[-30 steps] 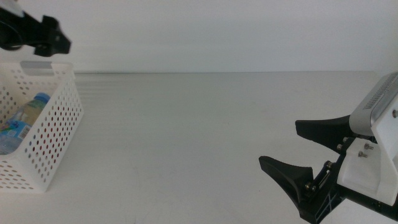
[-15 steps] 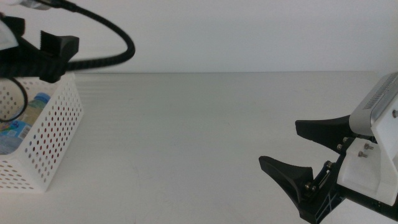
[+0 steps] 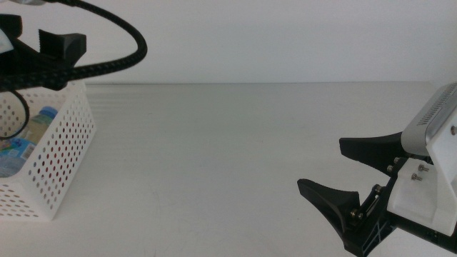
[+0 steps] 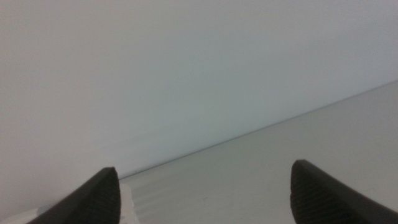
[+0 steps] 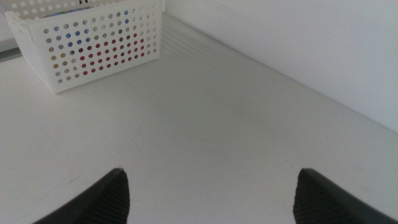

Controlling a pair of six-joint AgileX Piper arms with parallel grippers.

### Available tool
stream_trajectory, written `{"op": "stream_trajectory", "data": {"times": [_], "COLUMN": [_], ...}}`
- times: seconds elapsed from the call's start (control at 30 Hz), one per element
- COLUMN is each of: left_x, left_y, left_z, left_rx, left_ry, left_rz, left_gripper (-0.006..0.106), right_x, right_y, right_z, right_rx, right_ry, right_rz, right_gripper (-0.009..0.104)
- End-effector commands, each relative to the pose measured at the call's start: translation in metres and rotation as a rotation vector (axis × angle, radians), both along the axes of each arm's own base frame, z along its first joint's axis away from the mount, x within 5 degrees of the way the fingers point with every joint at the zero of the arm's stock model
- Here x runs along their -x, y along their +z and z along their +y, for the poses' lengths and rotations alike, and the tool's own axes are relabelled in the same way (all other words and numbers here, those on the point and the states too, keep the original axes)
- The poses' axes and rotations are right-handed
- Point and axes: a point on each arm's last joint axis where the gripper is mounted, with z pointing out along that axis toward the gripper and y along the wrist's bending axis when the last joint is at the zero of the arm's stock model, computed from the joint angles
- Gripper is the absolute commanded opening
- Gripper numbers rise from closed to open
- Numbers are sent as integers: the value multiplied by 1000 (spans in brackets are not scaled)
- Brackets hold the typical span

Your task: Use arms to grab the bottles and put them into the dustbin to the left of the table.

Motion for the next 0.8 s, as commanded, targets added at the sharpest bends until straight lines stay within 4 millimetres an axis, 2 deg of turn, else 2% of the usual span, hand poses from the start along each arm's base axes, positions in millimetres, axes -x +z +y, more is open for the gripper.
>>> {"op": "stream_trajectory", "data": {"times": [0.0, 0.23, 0.47, 0.7, 0.77], "left_x": [3, 3, 3, 2, 2], "left_y": [21, 22, 21, 20, 20], "left_z": [2, 4, 5, 5, 5], "left_rx": [71, 98, 233, 237, 237], "left_ry": [26, 60, 85, 86, 86], "left_rz": [-113, -117, -86, -78, -78], "left_gripper": [90, 90, 90, 90, 90], "right_x": [-1, -1, -1, -1, 0], "right_y": [18, 18, 18, 18, 11], "right_z": [2, 2, 2, 2, 0], "right_rx": [-63, -63, -63, -63, -49], "right_ry": [9, 9, 9, 9, 9], "right_rz": [-88, -88, -88, -88, -73], "right_gripper": [84, 84, 84, 84, 84]}}
